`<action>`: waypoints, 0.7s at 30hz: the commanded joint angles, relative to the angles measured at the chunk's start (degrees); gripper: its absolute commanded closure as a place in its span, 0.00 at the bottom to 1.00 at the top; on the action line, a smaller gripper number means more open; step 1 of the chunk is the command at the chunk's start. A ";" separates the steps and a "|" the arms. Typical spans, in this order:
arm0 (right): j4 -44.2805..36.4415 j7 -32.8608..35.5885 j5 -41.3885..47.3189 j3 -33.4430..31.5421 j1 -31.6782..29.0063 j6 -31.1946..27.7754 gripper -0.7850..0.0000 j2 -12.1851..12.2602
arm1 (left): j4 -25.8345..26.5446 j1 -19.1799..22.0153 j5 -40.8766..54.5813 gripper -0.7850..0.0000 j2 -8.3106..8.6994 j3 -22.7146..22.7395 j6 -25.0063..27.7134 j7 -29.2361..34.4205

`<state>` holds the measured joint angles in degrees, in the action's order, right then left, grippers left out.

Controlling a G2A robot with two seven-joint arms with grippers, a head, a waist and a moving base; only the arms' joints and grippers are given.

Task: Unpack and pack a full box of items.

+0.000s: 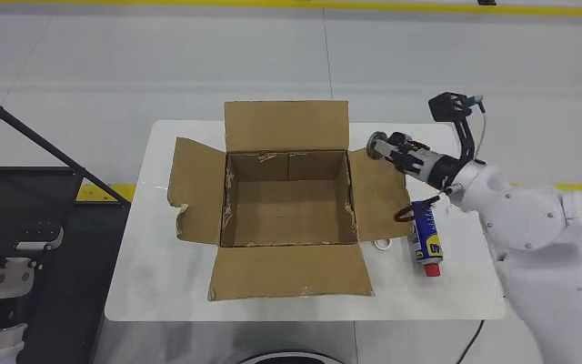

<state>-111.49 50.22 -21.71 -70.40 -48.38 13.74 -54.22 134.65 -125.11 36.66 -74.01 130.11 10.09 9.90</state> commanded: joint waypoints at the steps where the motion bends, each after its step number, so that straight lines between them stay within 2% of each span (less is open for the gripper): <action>1: 1.08 -0.79 -0.23 5.82 2.45 0.74 1.00 -0.93 | 0.00 0.00 0.00 0.00 0.00 0.00 0.00 0.00; 8: 6.57 -3.29 -3.62 22.44 9.78 3.30 1.00 -4.99 | 0.00 0.00 0.00 0.00 0.00 0.00 0.00 0.00; 11: 8.73 -4.67 -5.31 27.17 11.92 4.94 1.00 -6.69 | 0.00 0.00 0.00 0.00 0.00 0.00 0.00 0.00; 21: 8.73 -4.67 -5.31 27.17 11.92 4.94 1.00 -6.69 | 0.00 0.00 0.00 0.00 0.00 0.00 0.00 0.00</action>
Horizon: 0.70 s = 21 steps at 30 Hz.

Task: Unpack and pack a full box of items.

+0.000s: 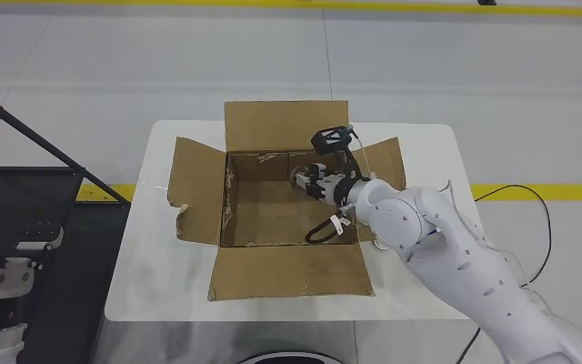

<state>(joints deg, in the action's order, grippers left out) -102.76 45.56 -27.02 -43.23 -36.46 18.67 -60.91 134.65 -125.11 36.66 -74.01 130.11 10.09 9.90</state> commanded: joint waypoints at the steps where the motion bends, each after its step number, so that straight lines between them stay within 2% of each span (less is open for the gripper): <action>1: 0.00 0.00 0.00 0.00 0.00 0.00 1.00 0.00 | 0.00 0.00 0.00 0.00 0.00 0.00 0.00 0.00; 6: 1.18 0.53 -0.83 1.65 -0.37 -1.35 1.00 -0.46 | 0.00 0.00 0.00 0.00 0.00 0.00 0.00 0.00; 10: 5.58 -0.06 0.56 5.97 3.06 -3.94 1.00 -2.90 | 0.00 0.00 0.00 0.00 0.00 0.00 0.00 0.00; 15: 15.50 0.87 3.29 14.42 9.79 -8.48 1.00 -8.19 | 0.00 0.00 0.00 0.00 0.00 0.00 0.00 0.00; 18: 22.57 1.64 4.51 19.82 13.74 -11.16 1.00 -12.43 | 0.00 0.00 0.00 0.00 0.00 0.00 0.00 0.00; 21: 29.02 3.38 3.18 24.83 17.01 -10.47 1.00 -16.93 | 0.00 0.00 0.00 0.00 0.00 0.00 0.00 0.00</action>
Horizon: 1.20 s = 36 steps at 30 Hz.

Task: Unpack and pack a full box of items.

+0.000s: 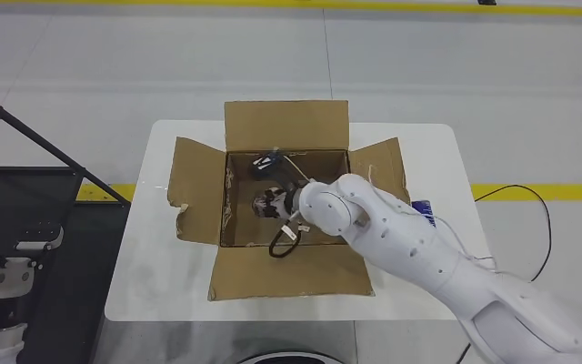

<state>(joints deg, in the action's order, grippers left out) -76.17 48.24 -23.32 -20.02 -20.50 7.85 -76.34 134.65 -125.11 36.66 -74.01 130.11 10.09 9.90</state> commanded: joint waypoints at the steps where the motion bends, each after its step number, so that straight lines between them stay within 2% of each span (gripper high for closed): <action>1: 4.60 1.69 -1.17 3.02 2.00 0.76 1.00 -2.95 | 0.00 0.00 0.00 0.00 0.00 0.00 0.00 0.00; 7: 14.47 5.98 -3.87 7.53 5.45 2.02 1.00 -10.01 | 0.00 0.00 0.00 0.00 0.00 0.00 0.00 0.00; 14: 20.04 9.46 -5.54 8.12 6.76 0.81 1.00 -13.87 | 0.00 0.00 0.00 0.00 0.00 0.00 0.00 0.00; 15: 20.51 10.18 -5.85 8.20 6.81 0.67 0.84 -14.25 | 0.00 0.00 0.00 0.00 0.00 0.00 0.00 0.00; 16: 20.89 10.73 -6.11 8.21 6.85 0.58 0.72 -14.60 | 0.00 0.00 0.00 0.00 0.00 0.00 0.00 0.00; 18: 21.60 11.40 -6.51 8.07 6.85 0.43 0.59 -15.21 | 0.00 0.00 0.00 0.00 0.00 0.00 0.00 0.00; 19: 21.93 11.76 -6.66 7.98 6.82 0.20 0.55 -15.47 | 0.00 0.00 0.00 0.00 0.00 0.00 0.00 0.00; 25: 23.63 12.73 -7.86 6.53 7.13 -0.42 0.37 -16.29 | 0.00 0.00 0.00 0.00 0.00 0.00 0.00 0.00; 31: 21.84 13.95 -9.13 3.20 7.60 -1.05 0.36 -15.00 | 0.00 0.00 0.00 0.00 0.00 0.00 0.00 0.00; 36: 15.64 15.61 -10.80 -1.44 6.86 -1.05 0.36 -12.04 | 0.00 0.00 0.00 0.00 0.00 0.00 0.00 0.00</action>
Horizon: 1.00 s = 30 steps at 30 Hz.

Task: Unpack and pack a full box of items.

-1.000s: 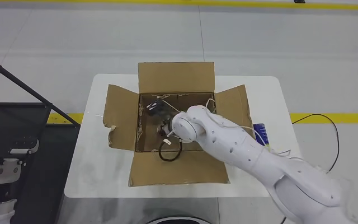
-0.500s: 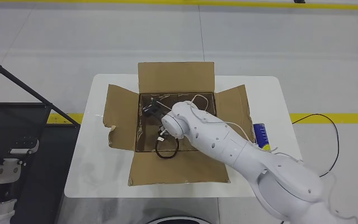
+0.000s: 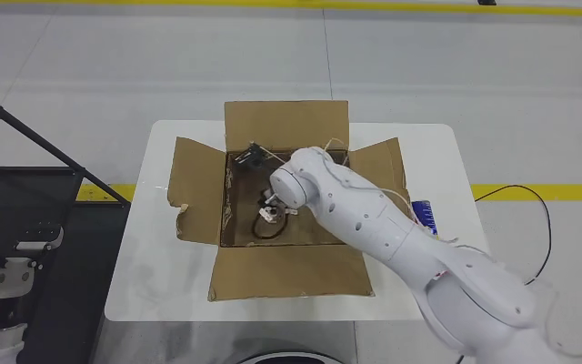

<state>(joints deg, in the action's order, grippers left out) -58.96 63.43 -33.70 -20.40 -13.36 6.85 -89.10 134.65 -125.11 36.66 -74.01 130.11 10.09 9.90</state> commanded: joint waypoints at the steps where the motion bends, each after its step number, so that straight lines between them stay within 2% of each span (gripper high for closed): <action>1: -3.35 0.93 -0.90 -2.20 -0.75 -0.12 0.36 1.53 | 0.00 0.00 0.00 0.00 0.00 0.00 0.00 0.00; 9: -23.74 6.27 -9.51 -13.27 -8.53 2.23 0.30 8.81 | 0.00 0.00 0.00 0.00 0.00 0.00 0.00 0.00; 17: -45.25 13.71 -25.03 -30.44 -21.84 7.63 0.23 15.64 | 0.00 0.00 0.00 0.00 0.00 0.00 0.00 0.00; 18: -47.60 15.07 -27.35 -33.10 -23.71 8.34 0.21 16.38 | 0.00 0.00 0.00 0.00 0.00 0.00 0.00 0.00; 21: -53.84 19.77 -33.61 -40.74 -28.90 8.65 0.04 18.27 | 0.00 0.00 0.00 0.00 0.00 0.00 0.00 0.00; 22: -55.34 21.29 -35.57 -43.18 -30.45 8.47 0.00 18.79 | 0.00 0.00 0.00 0.00 0.00 0.00 0.00 0.00; 24: -57.09 24.57 -40.70 -47.69 -33.07 8.00 0.00 19.73 | 0.00 0.00 0.00 0.00 0.00 0.00 0.00 0.00; 30: -54.96 24.57 -45.03 -59.38 -40.21 5.14 0.00 21.68 | 0.00 0.00 0.00 0.00 0.00 0.00 0.00 0.00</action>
<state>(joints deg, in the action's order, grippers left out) -114.69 88.01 -78.52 -77.98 -52.60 12.66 -67.65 134.65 -125.11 36.66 -74.01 130.11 10.09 9.90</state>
